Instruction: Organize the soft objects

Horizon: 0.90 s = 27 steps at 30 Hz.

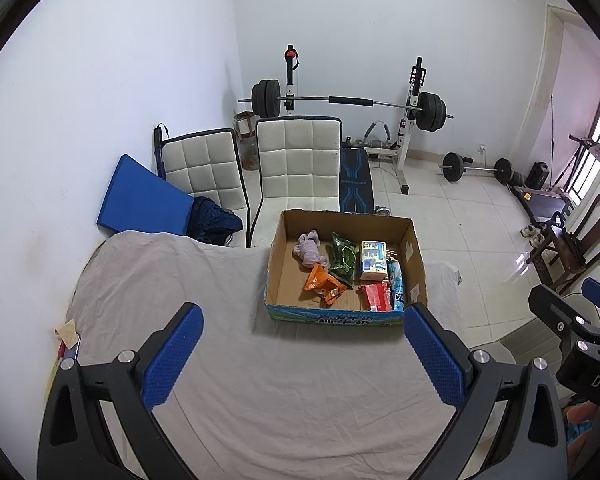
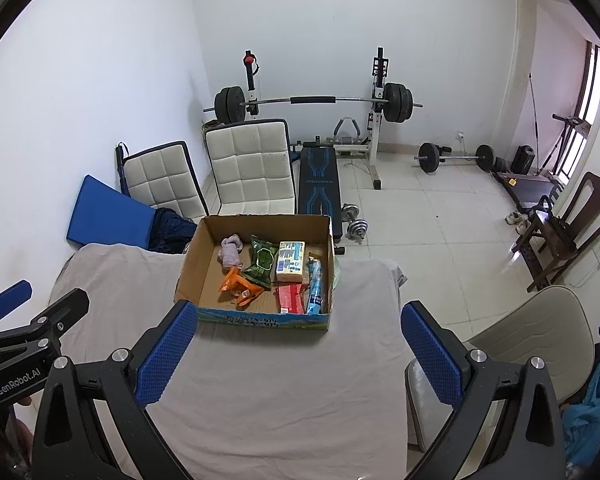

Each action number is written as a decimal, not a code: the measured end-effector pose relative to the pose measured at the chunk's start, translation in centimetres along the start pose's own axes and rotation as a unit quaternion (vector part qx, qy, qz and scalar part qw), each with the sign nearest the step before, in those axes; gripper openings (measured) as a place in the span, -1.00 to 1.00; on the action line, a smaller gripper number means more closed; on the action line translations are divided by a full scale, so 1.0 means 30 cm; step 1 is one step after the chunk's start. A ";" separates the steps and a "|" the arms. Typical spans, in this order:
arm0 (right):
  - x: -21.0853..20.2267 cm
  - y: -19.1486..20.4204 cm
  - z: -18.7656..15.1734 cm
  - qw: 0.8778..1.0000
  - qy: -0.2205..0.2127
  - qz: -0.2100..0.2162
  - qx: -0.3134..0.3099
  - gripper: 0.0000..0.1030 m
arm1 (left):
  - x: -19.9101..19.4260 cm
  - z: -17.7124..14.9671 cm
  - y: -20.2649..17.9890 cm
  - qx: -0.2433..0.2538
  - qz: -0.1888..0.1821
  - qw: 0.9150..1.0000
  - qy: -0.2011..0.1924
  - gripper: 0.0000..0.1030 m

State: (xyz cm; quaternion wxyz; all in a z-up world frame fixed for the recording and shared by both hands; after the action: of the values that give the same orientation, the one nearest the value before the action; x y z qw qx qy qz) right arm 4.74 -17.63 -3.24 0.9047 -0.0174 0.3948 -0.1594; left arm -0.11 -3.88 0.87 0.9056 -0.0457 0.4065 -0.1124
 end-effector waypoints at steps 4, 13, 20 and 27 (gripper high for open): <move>-0.010 -0.003 0.011 1.000 -0.003 0.000 0.000 1.00 | -0.005 0.001 0.001 0.000 0.000 1.000 -0.001 1.00; -0.016 -0.004 0.016 1.000 -0.004 -0.001 -0.001 1.00 | -0.006 -0.001 0.001 0.000 0.000 1.000 -0.001 1.00; -0.028 -0.009 0.030 1.000 -0.007 -0.002 -0.001 1.00 | -0.010 0.005 0.001 0.000 -0.001 1.000 -0.003 1.00; -0.034 -0.012 0.034 1.000 -0.007 -0.002 -0.002 1.00 | -0.013 0.001 0.002 -0.001 0.000 1.000 -0.003 1.00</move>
State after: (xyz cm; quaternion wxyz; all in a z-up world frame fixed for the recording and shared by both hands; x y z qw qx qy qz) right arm 4.74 -17.75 -1.75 0.9071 -0.0209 0.3885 -0.1606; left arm -0.33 -3.73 1.15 0.9066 -0.0473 0.4041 -0.1120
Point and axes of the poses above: each gripper's, at about its wrist camera, not at the fingertips, and x roughly the way its jaws point, y to its left, z to its top, the point moved 7 cm from there along x, roughly the way its jaws point, and after that the axes turned 13 degrees about -z, right-handed, at the moved point
